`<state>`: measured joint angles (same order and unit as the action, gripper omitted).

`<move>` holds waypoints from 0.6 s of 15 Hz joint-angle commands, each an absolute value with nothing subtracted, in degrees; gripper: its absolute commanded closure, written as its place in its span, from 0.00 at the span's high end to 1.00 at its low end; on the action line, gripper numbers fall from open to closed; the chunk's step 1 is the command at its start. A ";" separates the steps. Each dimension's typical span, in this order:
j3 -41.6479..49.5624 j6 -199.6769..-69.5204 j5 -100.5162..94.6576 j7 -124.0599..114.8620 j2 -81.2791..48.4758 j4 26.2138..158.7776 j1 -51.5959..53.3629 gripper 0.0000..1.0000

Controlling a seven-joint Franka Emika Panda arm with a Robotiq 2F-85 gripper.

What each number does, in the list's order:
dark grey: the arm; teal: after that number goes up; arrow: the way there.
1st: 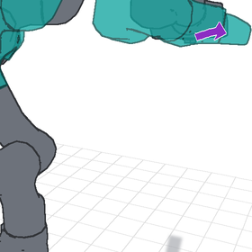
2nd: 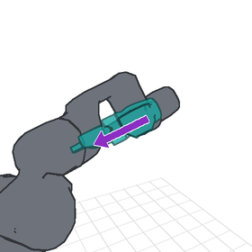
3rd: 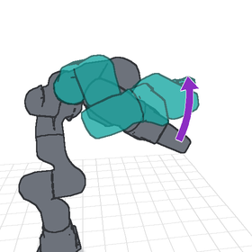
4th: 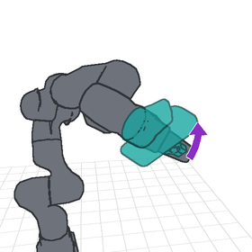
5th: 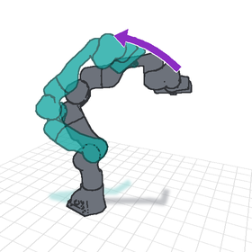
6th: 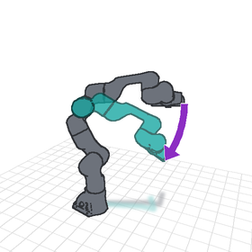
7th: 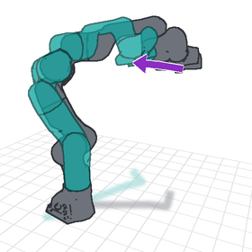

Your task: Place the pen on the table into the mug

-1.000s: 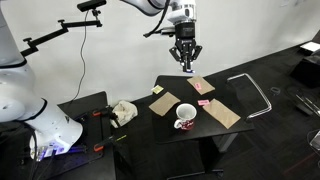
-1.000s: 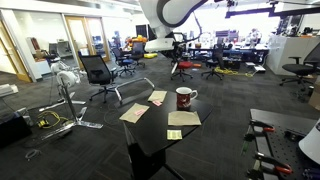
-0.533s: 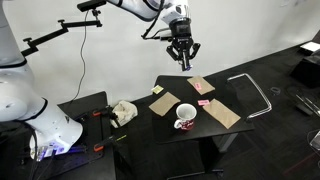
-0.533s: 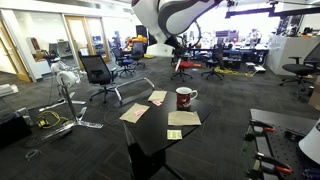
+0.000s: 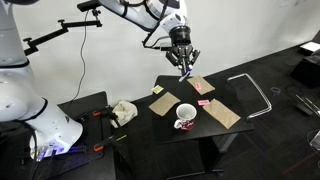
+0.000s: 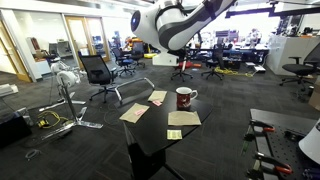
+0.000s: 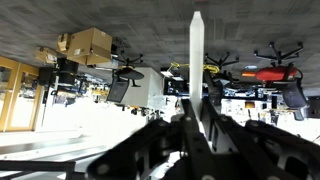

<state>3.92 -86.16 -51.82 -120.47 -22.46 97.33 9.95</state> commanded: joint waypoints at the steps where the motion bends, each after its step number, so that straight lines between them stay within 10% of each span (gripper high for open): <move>1: 2.87 -86.07 -55.47 -121.27 -23.91 98.07 8.79 0.04; 9: 2.47 -89.24 -58.58 -126.89 -27.10 100.24 7.67 0.04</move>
<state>3.50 -87.60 -57.66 -123.27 -27.12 98.89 9.01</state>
